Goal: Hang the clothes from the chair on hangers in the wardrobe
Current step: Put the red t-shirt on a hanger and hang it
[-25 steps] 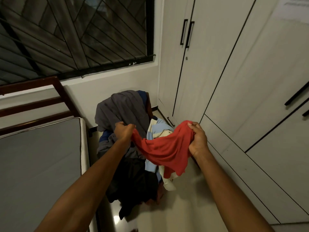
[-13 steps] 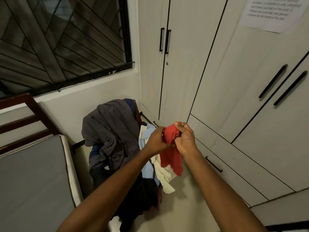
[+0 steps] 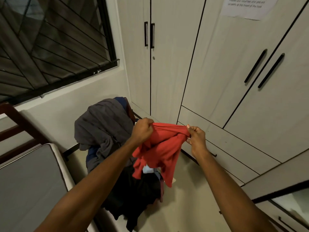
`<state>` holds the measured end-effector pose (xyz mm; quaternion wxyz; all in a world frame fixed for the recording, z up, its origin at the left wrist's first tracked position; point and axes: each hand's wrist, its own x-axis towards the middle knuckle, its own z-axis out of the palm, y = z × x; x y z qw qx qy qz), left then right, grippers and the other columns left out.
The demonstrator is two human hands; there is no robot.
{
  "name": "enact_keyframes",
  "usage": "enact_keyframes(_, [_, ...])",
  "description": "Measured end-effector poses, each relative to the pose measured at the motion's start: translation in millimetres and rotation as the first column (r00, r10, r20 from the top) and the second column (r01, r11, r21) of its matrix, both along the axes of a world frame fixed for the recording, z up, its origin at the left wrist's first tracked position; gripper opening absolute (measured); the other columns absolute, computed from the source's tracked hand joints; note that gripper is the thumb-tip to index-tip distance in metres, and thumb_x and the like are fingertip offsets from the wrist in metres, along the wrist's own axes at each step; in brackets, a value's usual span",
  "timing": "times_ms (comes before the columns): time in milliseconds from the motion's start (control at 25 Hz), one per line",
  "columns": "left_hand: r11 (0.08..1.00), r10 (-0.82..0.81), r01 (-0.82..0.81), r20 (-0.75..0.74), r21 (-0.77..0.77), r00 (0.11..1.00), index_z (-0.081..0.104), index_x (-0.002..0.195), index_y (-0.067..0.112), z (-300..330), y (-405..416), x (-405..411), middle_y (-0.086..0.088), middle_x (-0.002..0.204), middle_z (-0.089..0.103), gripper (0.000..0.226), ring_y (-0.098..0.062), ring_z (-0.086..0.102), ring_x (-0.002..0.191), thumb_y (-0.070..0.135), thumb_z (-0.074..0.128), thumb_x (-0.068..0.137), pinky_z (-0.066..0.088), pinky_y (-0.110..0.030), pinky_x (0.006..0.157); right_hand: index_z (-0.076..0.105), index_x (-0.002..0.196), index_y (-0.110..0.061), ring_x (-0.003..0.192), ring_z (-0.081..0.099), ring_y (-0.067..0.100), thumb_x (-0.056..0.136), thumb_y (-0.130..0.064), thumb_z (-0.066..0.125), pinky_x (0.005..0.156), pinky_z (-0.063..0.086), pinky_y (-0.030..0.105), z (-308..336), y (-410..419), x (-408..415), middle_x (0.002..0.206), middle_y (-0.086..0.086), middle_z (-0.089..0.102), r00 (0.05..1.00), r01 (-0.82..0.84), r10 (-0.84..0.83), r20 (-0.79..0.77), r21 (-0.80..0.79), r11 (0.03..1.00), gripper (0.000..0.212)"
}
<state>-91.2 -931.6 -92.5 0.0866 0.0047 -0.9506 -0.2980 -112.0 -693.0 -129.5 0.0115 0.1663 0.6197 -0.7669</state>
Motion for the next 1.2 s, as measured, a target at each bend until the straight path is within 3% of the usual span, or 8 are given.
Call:
enact_keyframes(160, [1.000, -0.016, 0.015, -0.013, -0.020, 1.000, 0.047, 0.060, 0.010, 16.6, 6.3, -2.7, -0.003, 0.059, 0.052, 0.024, -0.027, 0.052, 0.064, 0.030, 0.048, 0.074, 0.029, -0.031, 0.056, 0.053, 0.089, -0.012, 0.072, 0.039, 0.021, 0.099, -0.025, 0.065, 0.058, 0.035, 0.029, -11.0, 0.6, 12.4, 0.078, 0.009, 0.048, 0.989, -0.075, 0.102, -0.103, 0.239, 0.968, 0.020])
enact_keyframes(320, [0.997, -0.046, 0.041, -0.073, -0.063, 0.996, 0.054, 0.060, 0.019, 28.7, -0.7, -11.5, 0.003, 0.060, 0.054, 0.026, -0.019, 0.052, 0.064, 0.042, 0.052, 0.073, 0.032, -0.030, 0.058, 0.061, 0.084, -0.013, 0.069, 0.056, 0.017, 0.083, -0.044, 0.081, 0.067, 0.044, 0.031, -4.0, 15.5, 25.0, 0.075, 0.008, 0.064, 0.944, -0.270, 0.317, -0.089, 0.344, 0.899, 0.038])
enact_keyframes(440, [0.993, -0.075, 0.064, -0.117, -0.097, 0.990, 0.048, 0.061, 0.021, 35.2, 1.2, -12.6, 0.003, 0.059, 0.050, 0.026, -0.021, 0.051, 0.063, 0.040, 0.053, 0.077, 0.029, -0.031, 0.058, 0.072, 0.078, -0.017, 0.065, 0.065, 0.017, 0.058, -0.054, 0.091, 0.063, 0.052, 0.033, -5.7, 39.2, 28.7, 0.070, 0.002, 0.070, 0.818, -0.482, 0.566, 0.103, 0.658, 0.578, 0.046])
enact_keyframes(520, [0.990, -0.111, 0.099, -0.129, -0.100, 0.985, 0.042, 0.061, 0.018, 35.2, 9.8, -12.3, 0.000, 0.058, 0.049, 0.029, -0.025, 0.051, 0.061, 0.039, 0.051, 0.079, 0.027, -0.033, 0.057, 0.066, 0.062, -0.016, 0.055, 0.056, 0.014, 0.053, -0.052, 0.087, 0.058, 0.045, 0.033, -8.3, 50.8, 25.5, 0.057, -0.007, 0.058, 0.834, -0.466, 0.508, 0.218, 0.771, 0.434, 0.043])
enact_keyframes(720, [0.993, -0.121, 0.118, -0.160, -0.027, 0.980, 0.046, 0.064, 0.014, 32.8, 18.8, -19.2, 0.000, 0.058, 0.050, 0.034, -0.025, 0.052, 0.060, 0.040, 0.046, 0.085, 0.037, -0.037, 0.055, 0.069, 0.071, -0.011, 0.072, 0.065, 0.028, 0.059, -0.019, 0.079, 0.063, 0.043, 0.030, -9.1, 83.2, 29.9, 0.069, 0.001, 0.065, 0.836, -0.537, 0.387, 0.388, 0.724, 0.434, 0.017])
enact_keyframes(920, [0.990, -0.131, 0.138, -0.238, 0.011, 0.962, 0.042, 0.061, 0.014, 37.1, 26.0, -23.3, 0.000, 0.053, 0.046, 0.034, -0.024, 0.050, 0.056, 0.035, 0.052, 0.086, 0.026, -0.032, 0.053, 0.071, 0.081, -0.020, 0.081, 0.068, 0.034, 0.061, -0.025, 0.056, 0.069, 0.053, 0.033, 3.8, 107.8, 59.3, 0.079, 0.006, 0.071, 0.976, -0.218, 0.073, 0.207, 0.953, 0.211, 0.025])
enact_keyframes(1080, [0.994, -0.107, 0.112, -0.230, 0.011, 0.967, 0.047, 0.059, 0.010, 30.0, 36.2, -28.0, -0.003, 0.052, 0.048, 0.038, -0.025, 0.050, 0.055, 0.039, 0.050, 0.084, 0.025, -0.033, 0.052, 0.065, 0.069, -0.014, 0.073, 0.062, 0.027, 0.069, -0.009, 0.051, 0.064, 0.043, 0.032, 3.4, 148.1, 71.8, 0.067, 0.002, 0.065, 0.992, 0.010, -0.096, 0.079, 0.717, 0.697, 0.014])
enact_keyframes(1200, [0.991, -0.130, 0.128, -0.166, -0.022, 0.977, 0.044, 0.055, 0.012, 14.8, 57.7, -27.0, -0.001, 0.051, 0.046, 0.046, -0.030, 0.050, 0.057, 0.050, 0.039, 0.081, 0.028, -0.033, 0.056, 0.068, 0.075, -0.013, 0.072, 0.058, 0.020, 0.078, 0.012, 0.056, 0.065, 0.043, 0.029, 22.5, 179.7, 91.9, 0.072, 0.003, 0.065, 0.993, 0.102, -0.117, 0.005, 0.451, 0.887, 0.028])
